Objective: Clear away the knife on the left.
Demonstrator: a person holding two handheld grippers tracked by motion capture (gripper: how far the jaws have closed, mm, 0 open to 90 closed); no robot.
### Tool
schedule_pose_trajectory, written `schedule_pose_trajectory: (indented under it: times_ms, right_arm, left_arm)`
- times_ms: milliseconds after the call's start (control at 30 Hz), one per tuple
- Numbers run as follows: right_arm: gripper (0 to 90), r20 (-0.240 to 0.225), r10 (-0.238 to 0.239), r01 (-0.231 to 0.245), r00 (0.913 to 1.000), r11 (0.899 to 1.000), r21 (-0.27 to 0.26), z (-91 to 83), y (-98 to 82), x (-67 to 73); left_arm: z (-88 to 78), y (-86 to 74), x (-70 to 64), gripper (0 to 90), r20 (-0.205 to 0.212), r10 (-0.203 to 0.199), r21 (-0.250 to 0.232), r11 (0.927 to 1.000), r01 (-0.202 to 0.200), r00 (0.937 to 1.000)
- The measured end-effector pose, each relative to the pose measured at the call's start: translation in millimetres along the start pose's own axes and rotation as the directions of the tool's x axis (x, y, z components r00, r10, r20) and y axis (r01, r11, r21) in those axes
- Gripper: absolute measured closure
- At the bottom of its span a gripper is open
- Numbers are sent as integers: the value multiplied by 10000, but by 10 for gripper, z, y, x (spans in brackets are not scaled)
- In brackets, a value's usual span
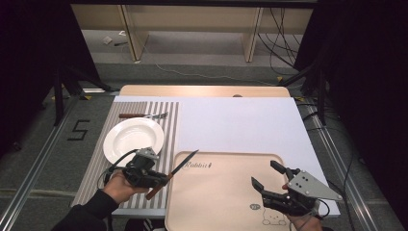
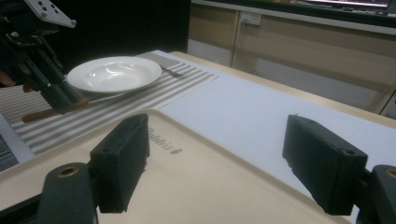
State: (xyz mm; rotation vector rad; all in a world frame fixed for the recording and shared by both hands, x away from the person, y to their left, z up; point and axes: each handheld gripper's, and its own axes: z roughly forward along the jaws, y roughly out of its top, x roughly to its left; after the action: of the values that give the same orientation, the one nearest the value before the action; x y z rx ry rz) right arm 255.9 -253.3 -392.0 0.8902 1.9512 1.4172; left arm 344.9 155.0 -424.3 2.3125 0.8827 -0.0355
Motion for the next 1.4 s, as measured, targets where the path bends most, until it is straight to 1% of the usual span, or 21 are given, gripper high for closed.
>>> schedule_pose_trajectory:
  times_ms: [67, 100, 133, 200, 233, 267, 333, 400, 467, 500, 533, 600, 633, 667, 733, 900, 1033, 1100, 1233, 1300, 1400]
  right_arm:
    - [240, 2, -16, 16, 10000, 10000, 42, -1, 0, 1]
    - [239, -9, -25, 25, 10000, 10000, 76, -1, -2, 5]
    - [239, -2, -8, 8, 10000, 10000, 67, -2, -1, 4]
    - [240, -1, 4, -4, 10000, 10000, 25, -2, 0, 2]
    - [239, -5, -7, 7, 10000, 10000, 30, -2, -1, 1]
    - [240, -9, -14, 14, 10000, 10000, 52, -2, -2, 2]
    - [239, -13, -9, 9, 10000, 10000, 40, -4, -3, 2]
    - [240, -7, 18, -18, 10000, 10000, -4, -5, -1, 1]
    - [240, -10, 9, -9, 10000, 10000, 10, -3, -1, 2]
    - [240, -14, -16, 16, 10000, 10000, 57, -4, -2, 3]
    - [240, -17, -15, 16, 10000, 10000, 63, -3, -2, 3]
    - [240, -10, 3, -3, 10000, 10000, 9, -5, 0, 2]
    - [240, -10, 3, -3, 10000, 10000, 9, -5, 0, 2]
    - [240, -18, -14, 14, 10000, 10000, 45, -2, -1, 4]
    - [240, -13, -9, 9, 10000, 10000, 53, -4, -2, 5]
    - [239, -20, -9, 9, 10000, 10000, 46, -3, -1, 4]
    - [240, -5, 25, -25, 10000, 10000, -5, -5, -1, 1]
    - [239, -19, -9, 9, 10000, 10000, 60, -4, -3, 4]
    - [240, -12, 40, -40, 10000, 10000, -9, -6, -1, 2]
    - [240, -13, 24, -24, 10000, 10000, 22, -3, -2, 2]
    - [239, -14, 44, -44, 10000, 10000, -6, -8, -1, 0]
  left_arm:
    - [27, 15, -31, 769, -9, 8, 11, 10000, -8, 10000]
    - [50, 32, -56, 768, 128, 85, 140, 9999, -87, 9999]
    - [73, 44, -94, 768, 166, 92, 106, 9999, -94, 9998]
    - [121, 71, -174, 768, 279, 252, 217, 9994, -258, 9993]
    - [158, 95, -241, 768, 341, 411, 264, 9988, -420, 9986]
    - [175, 108, -261, 768, 455, 456, 344, 9983, -472, 9979]
    - [198, 119, -291, 768, 456, 573, 348, 9977, -589, 9973]
    - [219, 122, -319, 768, 560, 575, 430, 9973, -600, 9968]
    - [227, 126, -330, 768, 524, 603, 430, 9971, -626, 9968]
    - [232, 131, -337, 768, 639, 575, 494, 9969, -607, 9963]
    - [239, 136, -338, 768, 641, 630, 454, 9968, -660, 9959]
    - [259, 144, -341, 767, 752, 552, 521, 9969, -592, 9956]
    - [270, 146, -350, 767, 684, 531, 476, 9973, -564, 9962]
    - [291, 158, -360, 768, 734, 419, 513, 9976, -458, 9964]
    - [299, 164, -360, 768, 728, 385, 479, 9980, -420, 9966]
    - [373, 190, -382, 767, 777, 142, 666, 9976, -194, 9969]
    - [443, 209, -413, 767, 857, 39, 806, 9967, -109, 9963]
    - [473, 219, -424, 767, 924, 75, 951, 9953, -164, 9957]
    - [545, 232, -435, 767, 923, -127, 1079, 9942, 27, 9956]
    - [579, 233, -451, 767, 935, -45, 1233, 9923, -71, 9956]
    - [659, 218, -485, 767, 912, -90, 1489, 9888, -47, 9958]
